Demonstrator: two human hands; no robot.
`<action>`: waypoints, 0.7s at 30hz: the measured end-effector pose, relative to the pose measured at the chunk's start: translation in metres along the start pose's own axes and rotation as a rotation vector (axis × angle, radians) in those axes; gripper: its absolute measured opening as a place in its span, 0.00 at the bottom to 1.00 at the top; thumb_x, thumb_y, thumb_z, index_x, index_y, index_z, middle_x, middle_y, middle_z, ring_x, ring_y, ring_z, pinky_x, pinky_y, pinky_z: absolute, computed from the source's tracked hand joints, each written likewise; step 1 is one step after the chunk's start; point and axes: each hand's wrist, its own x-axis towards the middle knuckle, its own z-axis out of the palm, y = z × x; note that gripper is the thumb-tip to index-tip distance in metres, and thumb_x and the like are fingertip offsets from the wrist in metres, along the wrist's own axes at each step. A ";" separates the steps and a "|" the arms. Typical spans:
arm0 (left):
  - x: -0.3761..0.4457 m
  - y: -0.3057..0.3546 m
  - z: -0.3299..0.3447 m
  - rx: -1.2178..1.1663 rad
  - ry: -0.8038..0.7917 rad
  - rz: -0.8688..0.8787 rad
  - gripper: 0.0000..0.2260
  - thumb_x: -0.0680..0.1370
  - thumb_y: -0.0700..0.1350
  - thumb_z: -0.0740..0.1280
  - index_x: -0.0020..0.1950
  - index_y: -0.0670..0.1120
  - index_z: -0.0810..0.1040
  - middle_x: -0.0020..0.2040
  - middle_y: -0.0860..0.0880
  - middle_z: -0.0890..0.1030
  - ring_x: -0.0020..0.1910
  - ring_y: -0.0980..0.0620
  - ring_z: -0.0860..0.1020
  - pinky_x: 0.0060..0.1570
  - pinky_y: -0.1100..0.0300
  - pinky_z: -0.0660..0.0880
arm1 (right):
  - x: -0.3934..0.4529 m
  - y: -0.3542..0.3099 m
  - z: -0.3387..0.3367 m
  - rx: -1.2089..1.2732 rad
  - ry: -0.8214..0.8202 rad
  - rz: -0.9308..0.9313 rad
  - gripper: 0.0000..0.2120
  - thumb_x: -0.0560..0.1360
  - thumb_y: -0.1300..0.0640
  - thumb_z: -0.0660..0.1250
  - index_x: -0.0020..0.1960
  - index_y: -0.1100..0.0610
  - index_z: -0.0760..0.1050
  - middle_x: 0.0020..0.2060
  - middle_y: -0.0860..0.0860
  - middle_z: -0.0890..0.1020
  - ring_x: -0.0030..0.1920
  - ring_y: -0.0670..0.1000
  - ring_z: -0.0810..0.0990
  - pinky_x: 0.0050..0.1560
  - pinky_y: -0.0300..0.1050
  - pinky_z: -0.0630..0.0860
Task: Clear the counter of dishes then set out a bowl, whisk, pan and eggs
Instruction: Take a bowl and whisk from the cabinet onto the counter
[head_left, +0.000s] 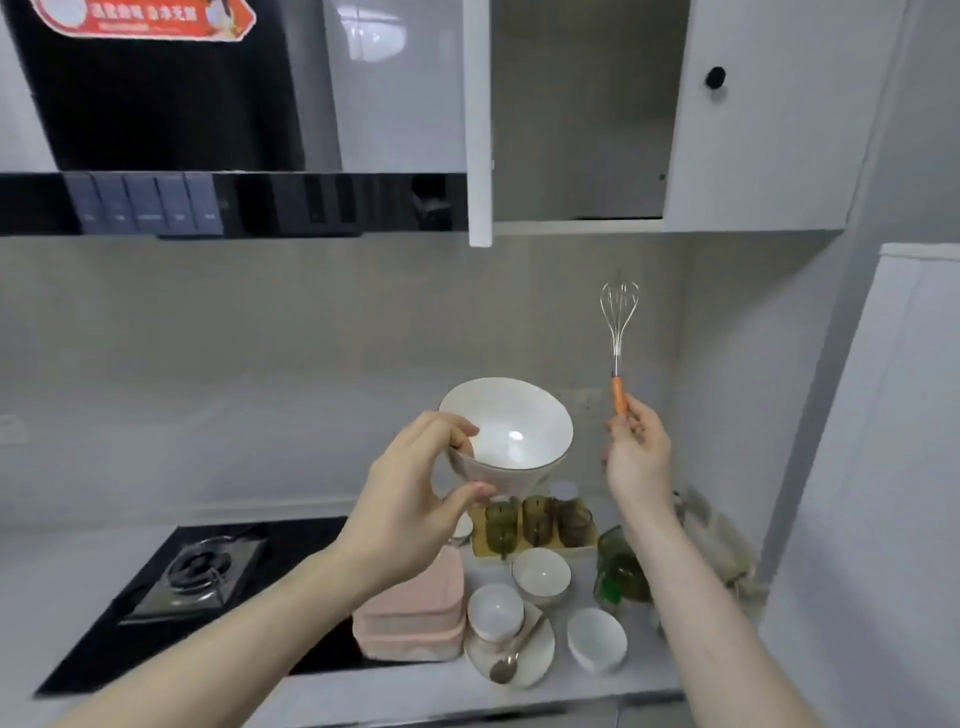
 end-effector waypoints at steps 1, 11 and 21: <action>-0.033 -0.005 -0.010 0.024 -0.014 -0.039 0.16 0.73 0.48 0.77 0.49 0.56 0.71 0.59 0.64 0.76 0.62 0.57 0.76 0.60 0.58 0.75 | -0.030 0.011 0.000 -0.026 -0.038 0.063 0.13 0.85 0.60 0.58 0.65 0.49 0.74 0.45 0.47 0.78 0.46 0.52 0.75 0.52 0.50 0.72; -0.291 -0.040 -0.107 0.107 0.138 -0.530 0.17 0.68 0.47 0.82 0.44 0.54 0.75 0.57 0.61 0.80 0.61 0.55 0.78 0.58 0.56 0.76 | -0.238 0.069 0.049 -0.042 -0.575 0.540 0.09 0.84 0.60 0.63 0.58 0.53 0.81 0.40 0.52 0.75 0.32 0.49 0.67 0.31 0.42 0.65; -0.408 -0.069 -0.210 0.292 0.404 -0.833 0.17 0.66 0.46 0.83 0.42 0.56 0.77 0.56 0.61 0.82 0.61 0.56 0.79 0.60 0.53 0.76 | -0.352 0.076 0.175 -0.102 -1.027 0.637 0.12 0.82 0.65 0.62 0.57 0.54 0.82 0.46 0.53 0.83 0.40 0.50 0.77 0.40 0.44 0.74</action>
